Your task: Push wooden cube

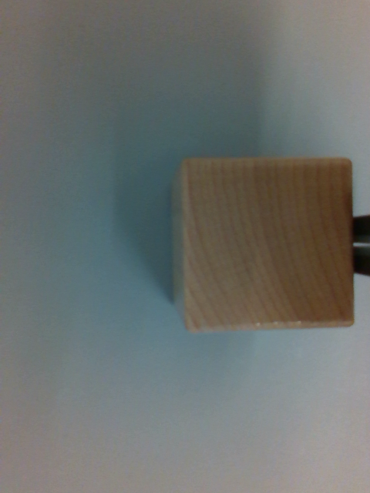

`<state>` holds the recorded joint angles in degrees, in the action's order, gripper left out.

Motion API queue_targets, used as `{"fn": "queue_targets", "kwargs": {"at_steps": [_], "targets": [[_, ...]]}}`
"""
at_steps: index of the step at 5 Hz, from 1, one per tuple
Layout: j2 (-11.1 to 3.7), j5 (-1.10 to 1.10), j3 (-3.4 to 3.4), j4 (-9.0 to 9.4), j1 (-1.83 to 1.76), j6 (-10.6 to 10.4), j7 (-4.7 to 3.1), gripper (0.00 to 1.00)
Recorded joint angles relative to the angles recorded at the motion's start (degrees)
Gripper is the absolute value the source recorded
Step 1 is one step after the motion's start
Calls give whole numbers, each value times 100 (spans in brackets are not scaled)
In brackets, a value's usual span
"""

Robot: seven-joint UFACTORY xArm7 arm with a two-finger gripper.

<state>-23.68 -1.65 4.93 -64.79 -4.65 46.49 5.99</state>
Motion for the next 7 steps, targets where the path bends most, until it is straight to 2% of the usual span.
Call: {"fn": "queue_targets", "kwargs": {"at_steps": [1,2,3,4,5,6,7], "targets": [[-168,-9,-13,-270,1,102,-13,100],[-168,-9,-13,-270,1,102,-13,100],[-329,-18,-24,-528,1,200,-26,100],[-329,-18,-24,-528,1,200,-26,100],[-496,-27,-37,-795,2,301,-40,100],[-496,-27,-37,-795,2,301,-40,100],[-657,-35,-49,-1054,3,399,-52,100]]}}
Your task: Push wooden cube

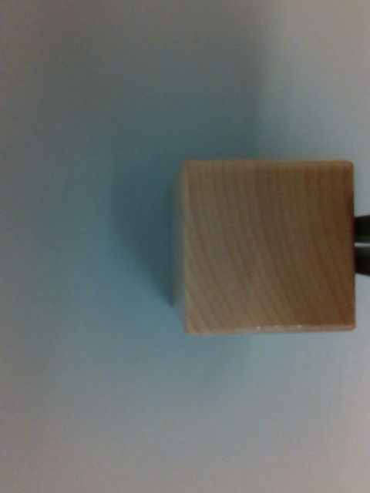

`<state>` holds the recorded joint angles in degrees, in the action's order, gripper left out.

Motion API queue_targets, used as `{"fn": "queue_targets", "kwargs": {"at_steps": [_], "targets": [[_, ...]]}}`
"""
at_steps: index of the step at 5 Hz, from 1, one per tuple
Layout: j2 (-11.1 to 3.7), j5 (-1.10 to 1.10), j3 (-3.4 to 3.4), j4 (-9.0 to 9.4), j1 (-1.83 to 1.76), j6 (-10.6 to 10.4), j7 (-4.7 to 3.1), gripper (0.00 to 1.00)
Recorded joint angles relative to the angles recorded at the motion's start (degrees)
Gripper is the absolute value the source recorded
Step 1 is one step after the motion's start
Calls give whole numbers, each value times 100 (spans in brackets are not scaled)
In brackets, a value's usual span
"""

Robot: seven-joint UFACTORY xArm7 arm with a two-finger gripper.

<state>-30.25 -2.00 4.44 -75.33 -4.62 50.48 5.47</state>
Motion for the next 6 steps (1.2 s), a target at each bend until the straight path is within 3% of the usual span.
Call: {"fn": "queue_targets", "kwargs": {"at_steps": [1,2,3,4,5,6], "targets": [[0,0,0,0,0,0,0,100],[-151,-8,-11,-242,1,92,-12,100],[-151,-8,-11,-242,1,92,-12,100],[-288,-15,-21,-462,1,175,-23,100],[-288,-15,-21,-462,1,175,-23,100],[-408,-22,-30,-654,2,248,-33,100]]}}
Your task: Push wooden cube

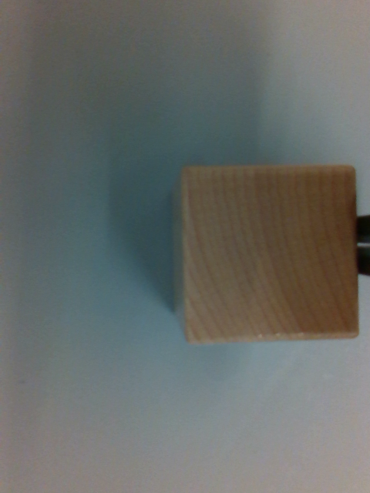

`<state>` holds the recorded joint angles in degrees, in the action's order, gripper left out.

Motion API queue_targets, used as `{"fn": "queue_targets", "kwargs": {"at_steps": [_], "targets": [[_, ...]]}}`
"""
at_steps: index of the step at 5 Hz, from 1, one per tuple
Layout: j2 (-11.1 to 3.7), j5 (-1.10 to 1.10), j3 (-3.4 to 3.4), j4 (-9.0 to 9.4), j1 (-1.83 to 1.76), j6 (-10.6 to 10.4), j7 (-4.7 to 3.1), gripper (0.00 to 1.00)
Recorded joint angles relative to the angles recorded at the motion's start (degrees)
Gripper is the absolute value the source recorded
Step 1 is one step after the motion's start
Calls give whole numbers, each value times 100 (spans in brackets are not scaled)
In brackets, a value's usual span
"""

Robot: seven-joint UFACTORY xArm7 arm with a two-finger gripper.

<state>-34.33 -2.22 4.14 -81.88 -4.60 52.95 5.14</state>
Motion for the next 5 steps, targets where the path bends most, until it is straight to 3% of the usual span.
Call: {"fn": "queue_targets", "kwargs": {"at_steps": [5], "targets": [[-169,-9,-13,-272,1,103,-14,100]]}}
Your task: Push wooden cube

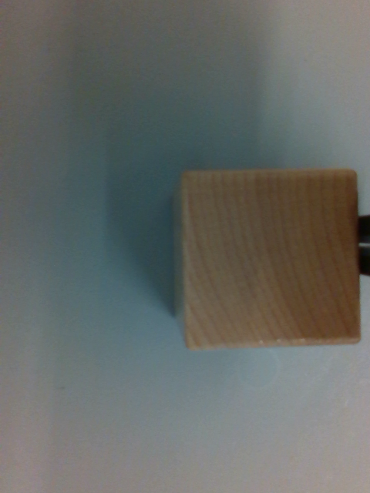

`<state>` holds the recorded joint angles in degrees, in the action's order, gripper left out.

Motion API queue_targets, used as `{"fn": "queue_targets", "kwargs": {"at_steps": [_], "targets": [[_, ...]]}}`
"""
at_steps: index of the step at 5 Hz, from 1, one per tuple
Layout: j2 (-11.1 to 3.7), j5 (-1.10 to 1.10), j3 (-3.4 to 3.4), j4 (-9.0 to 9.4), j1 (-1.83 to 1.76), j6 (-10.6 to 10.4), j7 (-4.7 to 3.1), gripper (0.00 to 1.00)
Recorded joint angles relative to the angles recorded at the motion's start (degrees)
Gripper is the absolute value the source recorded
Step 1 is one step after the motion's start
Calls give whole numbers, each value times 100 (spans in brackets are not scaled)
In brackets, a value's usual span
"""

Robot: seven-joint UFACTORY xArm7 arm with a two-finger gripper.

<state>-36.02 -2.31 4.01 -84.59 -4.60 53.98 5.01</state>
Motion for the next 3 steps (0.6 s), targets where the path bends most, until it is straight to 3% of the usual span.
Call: {"fn": "queue_targets", "kwargs": {"at_steps": [3], "targets": [[-59,-3,-4,-95,0,36,-5,100]]}}
